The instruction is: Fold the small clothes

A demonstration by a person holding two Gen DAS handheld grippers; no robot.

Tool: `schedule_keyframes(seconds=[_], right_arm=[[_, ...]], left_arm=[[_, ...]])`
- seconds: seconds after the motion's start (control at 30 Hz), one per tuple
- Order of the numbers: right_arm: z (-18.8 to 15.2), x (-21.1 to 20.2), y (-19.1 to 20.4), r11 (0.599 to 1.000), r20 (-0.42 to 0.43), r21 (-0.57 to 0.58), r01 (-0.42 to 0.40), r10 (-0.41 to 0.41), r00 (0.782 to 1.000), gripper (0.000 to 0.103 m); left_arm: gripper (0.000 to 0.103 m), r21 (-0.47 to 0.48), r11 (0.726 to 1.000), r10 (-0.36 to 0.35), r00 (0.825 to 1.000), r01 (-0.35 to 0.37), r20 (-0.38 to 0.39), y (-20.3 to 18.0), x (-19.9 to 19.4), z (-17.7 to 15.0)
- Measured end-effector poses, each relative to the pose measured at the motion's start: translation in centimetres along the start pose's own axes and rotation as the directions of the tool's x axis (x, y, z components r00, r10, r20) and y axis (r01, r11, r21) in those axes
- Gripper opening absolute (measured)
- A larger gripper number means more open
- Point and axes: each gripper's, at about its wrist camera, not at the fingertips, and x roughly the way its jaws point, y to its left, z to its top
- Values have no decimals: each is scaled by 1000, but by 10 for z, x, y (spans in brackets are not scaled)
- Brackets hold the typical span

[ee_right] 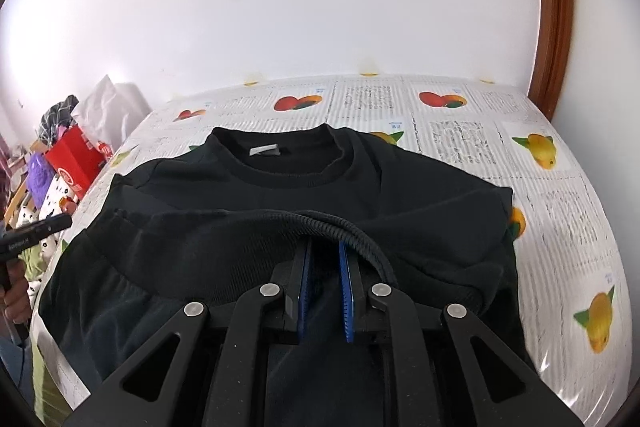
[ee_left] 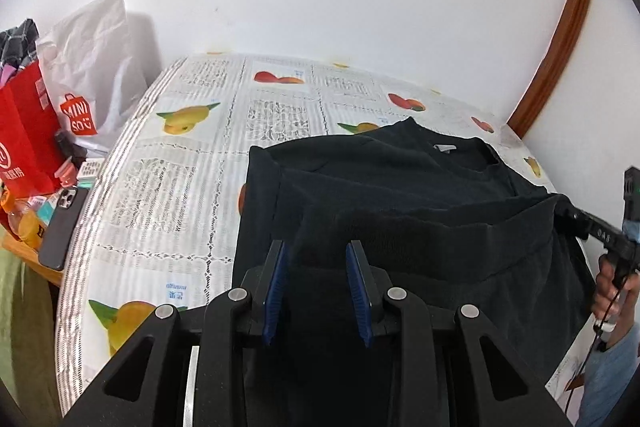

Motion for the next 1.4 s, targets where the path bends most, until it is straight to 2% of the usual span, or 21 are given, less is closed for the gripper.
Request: schedule_keyframes(seconds=[0.1,0.13,0.2,0.23,0.27,0.33,0.43,0.53,0.7,0.83,0.9,0.97,1.0,1.07,1.13,1.2,1.3,1.4], right_arm=[[15,11,2,999,-47,-22,32,-33,998,13],[20,8,4,999,-44,-31,43,-44,998,14],[26,-8,5,998,14,-50,36,-35,999,18],[28,-24,1,998,71,-49,34,-30,997,29],[29,-31,-2,998,99,-43,37,-32,995,46],[28,-50,-14,998,162,-17,56,-52,985,55],[20,-59,-30,998,163,-8,68,-66,984,55],[8,-51,-44,994,124,-17,103,-101,987,55],[1,-8,-61,989,26,-49,139,-137,990,55],[7,27,-60,985,-12,-106,139,-141,990,55],[11,44,-61,987,-43,-105,125,-130,991,54],[12,57,-64,991,-76,-93,95,-102,992,43],[11,60,-65,993,-83,-91,77,-85,993,39],[8,60,-62,994,-78,-101,46,-54,995,16],[8,47,-62,993,-26,-104,49,-52,998,6],[13,30,-68,997,31,-75,10,-8,999,6],[25,2,-82,998,129,-7,-56,57,990,5],[38,-13,-89,999,196,12,-41,38,980,5]], left_arm=[[29,-4,1000,-13,1000,13,-24,0,7,1],[29,1,1000,-15,999,15,-31,-1,8,0],[37,21,1000,-10,999,10,-37,-4,9,-2],[38,30,1000,-7,999,8,-35,-6,9,-2],[40,41,999,-2,999,4,-36,-7,9,-2],[40,56,998,2,999,0,-42,-9,11,-2],[40,71,997,16,999,-13,-40,-8,14,2],[40,93,995,39,998,-34,-48,-6,21,7],[40,118,992,46,994,-34,-95,-2,41,10],[40,124,992,39,990,-22,-135,-1,55,10],[29,117,993,23,989,-6,-148,-1,56,10],[26,130,992,27,988,-7,-152,-6,53,9],[16,152,988,48,988,-25,-145,-10,52,9],[8,203,976,100,988,-75,-114,-17,48,7],[7,170,981,98,995,-90,-36,-16,35,11],[7,97,993,54,997,-60,61,-12,14,21],[7,50,996,63,990,-70,128,-11,3,37],[7,49,994,85,982,-94,169,-15,8,50]])
